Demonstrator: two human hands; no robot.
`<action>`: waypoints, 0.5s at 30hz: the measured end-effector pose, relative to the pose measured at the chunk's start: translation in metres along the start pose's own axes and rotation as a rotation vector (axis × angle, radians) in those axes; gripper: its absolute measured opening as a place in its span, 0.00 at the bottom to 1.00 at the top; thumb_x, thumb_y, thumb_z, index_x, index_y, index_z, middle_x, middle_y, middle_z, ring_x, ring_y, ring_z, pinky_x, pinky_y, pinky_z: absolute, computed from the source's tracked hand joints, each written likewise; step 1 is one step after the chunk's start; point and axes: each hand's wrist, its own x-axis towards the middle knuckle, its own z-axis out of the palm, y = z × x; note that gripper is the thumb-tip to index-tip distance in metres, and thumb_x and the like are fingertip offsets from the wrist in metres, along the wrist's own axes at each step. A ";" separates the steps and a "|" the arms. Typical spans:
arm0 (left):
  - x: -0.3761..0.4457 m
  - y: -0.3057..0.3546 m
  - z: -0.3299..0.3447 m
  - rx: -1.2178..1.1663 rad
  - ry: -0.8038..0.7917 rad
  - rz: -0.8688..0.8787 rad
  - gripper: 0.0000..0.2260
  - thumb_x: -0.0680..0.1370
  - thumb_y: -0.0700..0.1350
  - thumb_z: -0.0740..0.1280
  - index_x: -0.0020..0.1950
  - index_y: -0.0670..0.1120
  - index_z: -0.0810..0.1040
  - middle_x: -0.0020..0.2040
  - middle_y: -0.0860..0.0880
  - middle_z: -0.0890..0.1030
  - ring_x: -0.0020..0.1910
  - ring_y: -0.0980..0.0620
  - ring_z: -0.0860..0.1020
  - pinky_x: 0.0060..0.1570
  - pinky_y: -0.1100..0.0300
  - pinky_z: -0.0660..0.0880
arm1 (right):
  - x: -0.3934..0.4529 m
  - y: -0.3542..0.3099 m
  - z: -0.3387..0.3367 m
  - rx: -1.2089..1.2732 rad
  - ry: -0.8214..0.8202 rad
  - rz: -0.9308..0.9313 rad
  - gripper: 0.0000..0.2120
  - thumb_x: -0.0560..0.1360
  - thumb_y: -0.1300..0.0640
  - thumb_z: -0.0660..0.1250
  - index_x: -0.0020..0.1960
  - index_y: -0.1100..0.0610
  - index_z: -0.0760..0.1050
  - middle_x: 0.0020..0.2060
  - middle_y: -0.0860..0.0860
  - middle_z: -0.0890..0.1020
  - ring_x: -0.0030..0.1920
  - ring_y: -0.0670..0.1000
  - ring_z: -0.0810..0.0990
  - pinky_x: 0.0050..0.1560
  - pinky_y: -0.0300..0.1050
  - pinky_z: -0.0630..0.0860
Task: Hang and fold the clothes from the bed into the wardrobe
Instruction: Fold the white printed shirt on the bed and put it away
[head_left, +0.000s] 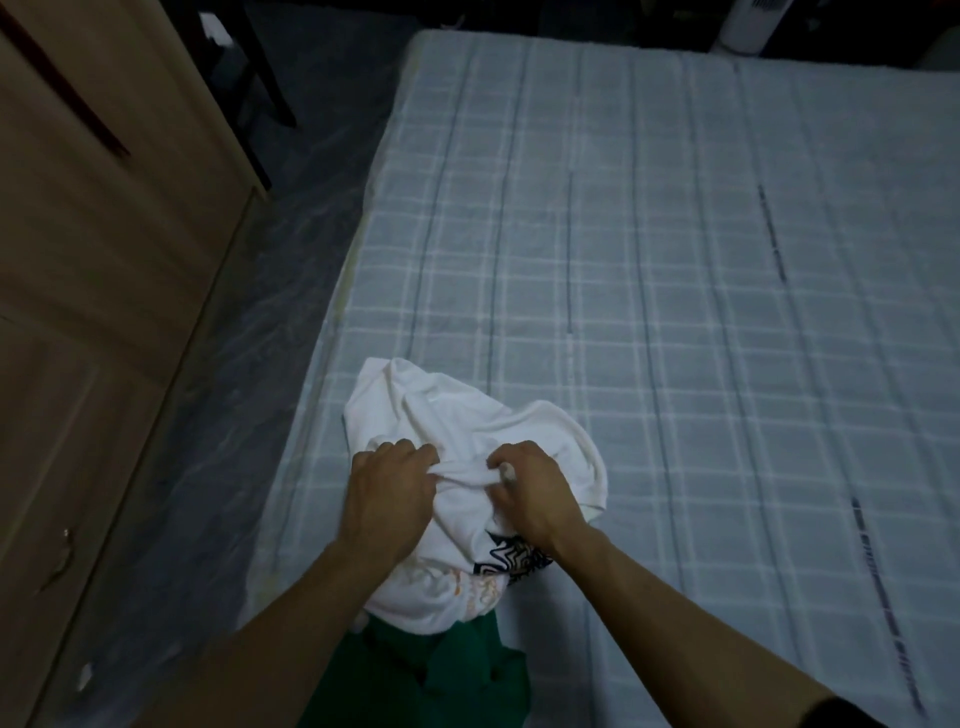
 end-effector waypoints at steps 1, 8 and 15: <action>-0.003 0.001 -0.004 -0.024 0.017 0.006 0.03 0.78 0.43 0.66 0.48 0.46 0.80 0.43 0.47 0.79 0.45 0.44 0.77 0.46 0.51 0.66 | -0.001 -0.001 -0.002 0.031 0.027 -0.017 0.10 0.75 0.53 0.64 0.54 0.55 0.78 0.52 0.54 0.79 0.53 0.53 0.76 0.53 0.43 0.69; -0.023 0.025 -0.062 -0.269 0.113 0.068 0.03 0.79 0.41 0.66 0.48 0.44 0.80 0.43 0.48 0.78 0.42 0.47 0.77 0.44 0.51 0.73 | -0.033 -0.025 -0.036 0.290 0.136 -0.088 0.05 0.81 0.57 0.62 0.47 0.57 0.73 0.42 0.49 0.80 0.45 0.50 0.78 0.50 0.49 0.76; -0.062 0.082 -0.144 -0.363 0.198 0.179 0.03 0.79 0.40 0.67 0.46 0.47 0.78 0.41 0.50 0.75 0.41 0.50 0.75 0.42 0.51 0.73 | -0.121 -0.061 -0.106 0.469 0.383 -0.137 0.08 0.80 0.51 0.65 0.41 0.48 0.72 0.32 0.46 0.77 0.31 0.43 0.73 0.32 0.37 0.70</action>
